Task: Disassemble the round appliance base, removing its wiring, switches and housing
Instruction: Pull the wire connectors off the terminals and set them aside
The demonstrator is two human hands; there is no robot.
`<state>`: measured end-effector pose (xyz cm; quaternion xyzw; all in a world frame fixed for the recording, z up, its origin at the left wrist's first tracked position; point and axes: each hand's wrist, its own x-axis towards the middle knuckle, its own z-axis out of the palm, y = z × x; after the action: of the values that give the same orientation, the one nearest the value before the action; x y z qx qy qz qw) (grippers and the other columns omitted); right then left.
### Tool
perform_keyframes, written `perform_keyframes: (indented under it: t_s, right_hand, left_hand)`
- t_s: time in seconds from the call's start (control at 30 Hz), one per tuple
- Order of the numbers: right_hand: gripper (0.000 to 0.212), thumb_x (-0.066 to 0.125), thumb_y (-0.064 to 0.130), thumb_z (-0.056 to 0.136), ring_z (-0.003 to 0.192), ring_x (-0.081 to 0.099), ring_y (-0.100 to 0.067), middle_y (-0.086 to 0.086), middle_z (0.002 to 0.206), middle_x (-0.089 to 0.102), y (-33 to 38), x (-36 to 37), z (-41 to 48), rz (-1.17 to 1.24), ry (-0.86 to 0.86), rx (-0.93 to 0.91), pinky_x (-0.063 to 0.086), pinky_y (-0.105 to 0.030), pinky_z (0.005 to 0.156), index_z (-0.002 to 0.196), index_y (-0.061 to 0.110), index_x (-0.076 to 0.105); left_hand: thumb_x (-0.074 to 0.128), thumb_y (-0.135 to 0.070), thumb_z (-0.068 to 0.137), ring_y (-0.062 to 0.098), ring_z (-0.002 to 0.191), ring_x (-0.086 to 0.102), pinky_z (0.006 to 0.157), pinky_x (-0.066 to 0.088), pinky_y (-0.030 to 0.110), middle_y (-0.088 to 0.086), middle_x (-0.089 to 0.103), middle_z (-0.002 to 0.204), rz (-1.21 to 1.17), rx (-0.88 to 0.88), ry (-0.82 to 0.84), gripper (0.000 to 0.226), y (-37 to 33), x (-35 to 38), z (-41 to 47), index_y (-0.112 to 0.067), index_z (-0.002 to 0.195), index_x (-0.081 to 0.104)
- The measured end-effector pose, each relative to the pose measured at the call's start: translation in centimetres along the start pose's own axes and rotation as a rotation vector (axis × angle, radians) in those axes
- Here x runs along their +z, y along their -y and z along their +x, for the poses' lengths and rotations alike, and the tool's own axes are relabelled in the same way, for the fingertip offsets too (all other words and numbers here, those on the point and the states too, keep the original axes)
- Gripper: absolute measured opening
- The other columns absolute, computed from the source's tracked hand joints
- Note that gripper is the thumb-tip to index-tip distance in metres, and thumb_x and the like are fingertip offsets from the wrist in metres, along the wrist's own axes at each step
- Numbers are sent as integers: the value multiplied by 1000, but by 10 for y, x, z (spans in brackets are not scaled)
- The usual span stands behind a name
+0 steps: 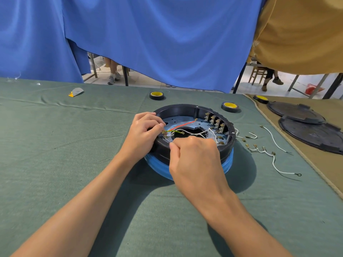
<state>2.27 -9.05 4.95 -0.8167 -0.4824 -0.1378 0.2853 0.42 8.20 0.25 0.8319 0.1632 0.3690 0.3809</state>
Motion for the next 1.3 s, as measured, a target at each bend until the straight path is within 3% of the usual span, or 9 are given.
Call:
perform_keyframes:
  t_s: [0.1, 0.27, 0.43, 0.57, 0.7, 0.8, 0.97, 1.17, 1.3]
  right_hand:
    - [21, 51, 21, 92, 69, 39, -23, -5, 69, 44, 1, -2, 3, 23, -9, 17, 24, -26, 64, 72, 19, 44]
    - [18, 52, 15, 94, 78, 61, -39, -18, 84, 65, 8, 9, 4, -49, -59, -21, 33, -33, 62, 89, 7, 67]
    - [15, 54, 18, 93, 78, 60, -37, -14, 83, 63, 6, 8, 2, -36, -27, -32, 31, -33, 61, 86, 11, 65]
    - [19, 48, 29, 96, 85, 59, -28, -6, 88, 64, -8, -2, 0, -34, 20, 13, 38, -33, 68, 80, 21, 55]
    - [22, 56, 35, 94, 91, 61, -26, -3, 98, 72, -26, -32, 6, 68, -80, 94, 40, -33, 76, 100, 21, 72]
    - [20, 56, 31, 96, 92, 57, -23, -2, 100, 68, -49, -49, 18, 192, -64, 171, 33, -27, 72, 108, 19, 67]
    - [10, 46, 26, 101, 82, 54, -17, -2, 95, 55, -84, -57, 47, 189, 140, 244, 40, -33, 65, 109, 23, 40]
    - [22, 70, 32, 84, 85, 58, -30, -6, 86, 58, -89, -32, 79, -157, 344, 218, 50, -40, 69, 82, 20, 52]
    - [31, 79, 35, 75, 79, 59, -33, -6, 77, 56, -86, -9, 90, -248, 386, 198, 47, -36, 63, 68, 20, 54]
  left_hand:
    - [58, -6, 93, 11, 119, 43, 94, 26, 8, -15, 65, 91, 3, -3, 0, 32, -1, 0, 0, -21, 67, 68]
    - [57, -5, 93, 10, 119, 42, 94, 26, 8, -13, 65, 92, 16, -8, 6, 28, -1, 1, -1, -14, 71, 72]
    - [58, -3, 92, 10, 117, 43, 93, 26, 6, -13, 66, 90, 21, 1, -3, 27, 1, 0, 0, -6, 70, 73]
    - [59, -4, 92, 9, 116, 44, 94, 27, 8, -15, 66, 90, -8, 11, -13, 33, 1, 1, -1, -20, 64, 69]
    - [60, -5, 92, 9, 117, 44, 95, 27, 8, -16, 67, 90, -34, 21, -27, 39, 3, 1, -2, -29, 61, 64]
    - [60, -6, 92, 7, 117, 44, 95, 26, 8, -17, 67, 89, -34, 21, -21, 38, 3, 1, -2, -28, 62, 66]
    - [60, -5, 92, 8, 116, 44, 93, 26, 5, -16, 67, 89, -8, 19, -30, 29, 3, 1, -2, -11, 66, 72]
    - [59, -5, 92, 8, 117, 44, 94, 26, 6, -15, 67, 90, -5, 6, -26, 28, 3, 1, -1, -5, 68, 73]
    - [59, -7, 92, 7, 117, 44, 94, 26, 7, -15, 67, 91, -2, 1, -23, 29, 1, 1, -2, -10, 67, 72]
